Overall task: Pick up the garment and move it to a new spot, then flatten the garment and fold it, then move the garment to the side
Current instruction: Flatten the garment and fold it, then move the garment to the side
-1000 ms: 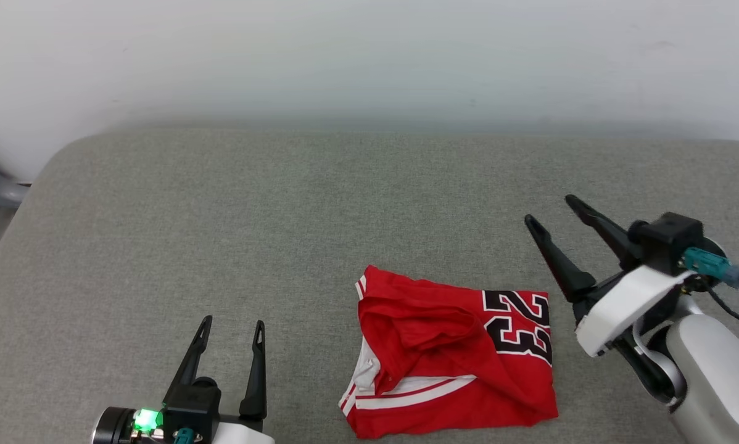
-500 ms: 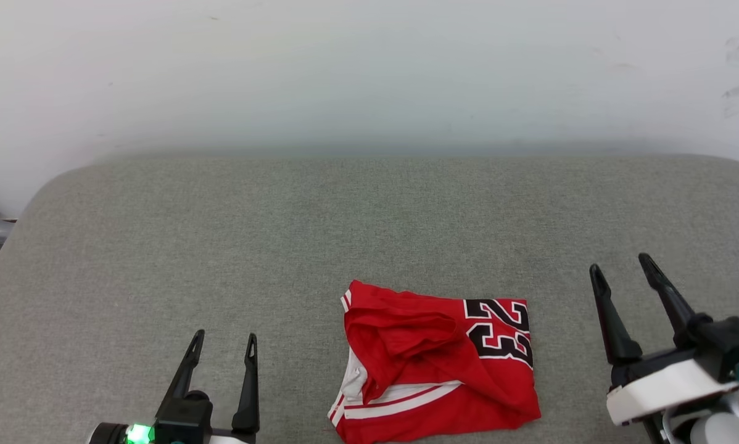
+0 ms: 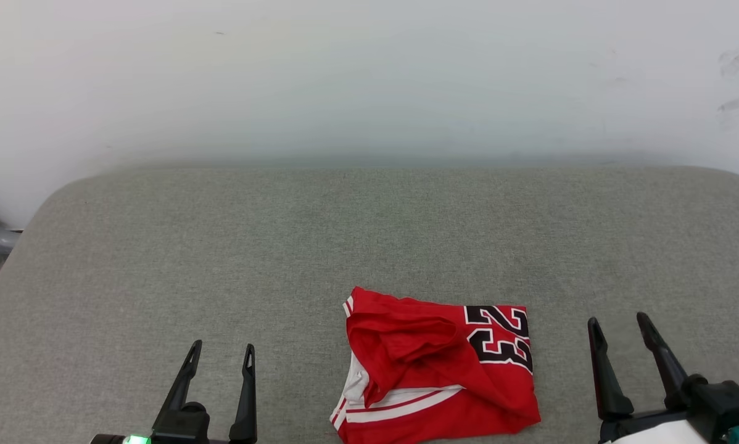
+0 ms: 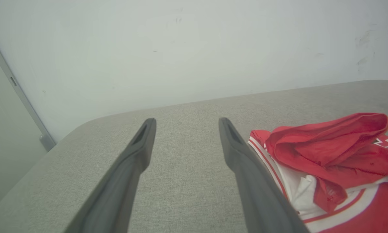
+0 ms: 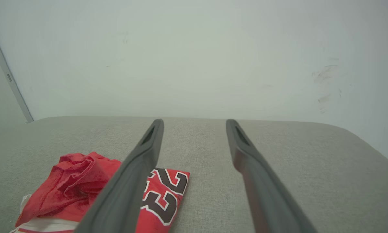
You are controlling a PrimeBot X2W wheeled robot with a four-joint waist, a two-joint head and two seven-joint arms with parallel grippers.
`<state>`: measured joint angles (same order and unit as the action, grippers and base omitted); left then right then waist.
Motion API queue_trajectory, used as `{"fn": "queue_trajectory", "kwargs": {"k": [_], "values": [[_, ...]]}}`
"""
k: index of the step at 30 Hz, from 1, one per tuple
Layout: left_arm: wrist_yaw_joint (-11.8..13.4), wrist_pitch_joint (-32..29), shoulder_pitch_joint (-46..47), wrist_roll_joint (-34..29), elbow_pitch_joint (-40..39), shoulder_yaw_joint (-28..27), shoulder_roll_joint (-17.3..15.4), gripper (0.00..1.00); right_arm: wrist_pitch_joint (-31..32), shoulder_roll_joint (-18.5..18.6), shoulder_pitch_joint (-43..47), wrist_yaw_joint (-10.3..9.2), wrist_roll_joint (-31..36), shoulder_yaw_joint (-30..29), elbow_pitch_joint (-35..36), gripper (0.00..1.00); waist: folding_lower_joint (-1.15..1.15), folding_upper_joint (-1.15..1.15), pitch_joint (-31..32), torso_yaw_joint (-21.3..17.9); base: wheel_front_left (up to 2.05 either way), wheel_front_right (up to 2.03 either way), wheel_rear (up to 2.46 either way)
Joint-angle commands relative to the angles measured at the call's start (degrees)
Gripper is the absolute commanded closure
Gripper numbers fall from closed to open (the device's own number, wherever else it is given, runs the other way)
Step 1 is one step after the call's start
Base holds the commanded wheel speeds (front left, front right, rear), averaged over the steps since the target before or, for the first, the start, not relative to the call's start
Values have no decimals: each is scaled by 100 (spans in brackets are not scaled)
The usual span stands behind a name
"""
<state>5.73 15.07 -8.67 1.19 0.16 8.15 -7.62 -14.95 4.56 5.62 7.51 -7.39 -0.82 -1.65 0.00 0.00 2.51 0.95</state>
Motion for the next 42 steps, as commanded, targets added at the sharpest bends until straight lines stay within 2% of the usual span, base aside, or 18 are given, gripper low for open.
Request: {"fn": "queue_trajectory", "kwargs": {"k": [1,11,18,22,27,30,37,42], "values": [[-5,11,-52,-28,-20,-7,-23,0,-30,-76,140,-5,48,5,-6,0,0,0,18,26,0,0,0],[-2,11,-121,-35,0,-2,-18,0,-25,-156,253,-5,119,-33,-29,0,0,0,46,74,0,0,0],[-20,11,-72,-10,-12,-6,-4,0,-25,-135,-3,-5,183,-73,84,0,0,0,33,111,0,0,0],[-29,11,-30,16,-20,-14,9,0,-25,77,-367,-5,125,-201,177,0,0,0,9,128,0,0,0],[-58,11,-4,35,-23,-26,16,0,122,643,-1106,-5,-35,-156,23,0,0,0,-37,147,0,0,0],[-63,11,10,46,-16,-28,22,0,747,1035,-1576,-5,-425,93,-139,0,0,0,-68,166,0,0,0],[-105,11,83,31,11,6,61,0,2859,1933,-2270,-5,-1824,967,-401,0,0,0,-203,255,0,0,0],[-134,11,169,17,10,28,89,0,4196,2297,-2414,-5,-2664,1503,-571,0,0,0,-352,332,0,0,0]]}}
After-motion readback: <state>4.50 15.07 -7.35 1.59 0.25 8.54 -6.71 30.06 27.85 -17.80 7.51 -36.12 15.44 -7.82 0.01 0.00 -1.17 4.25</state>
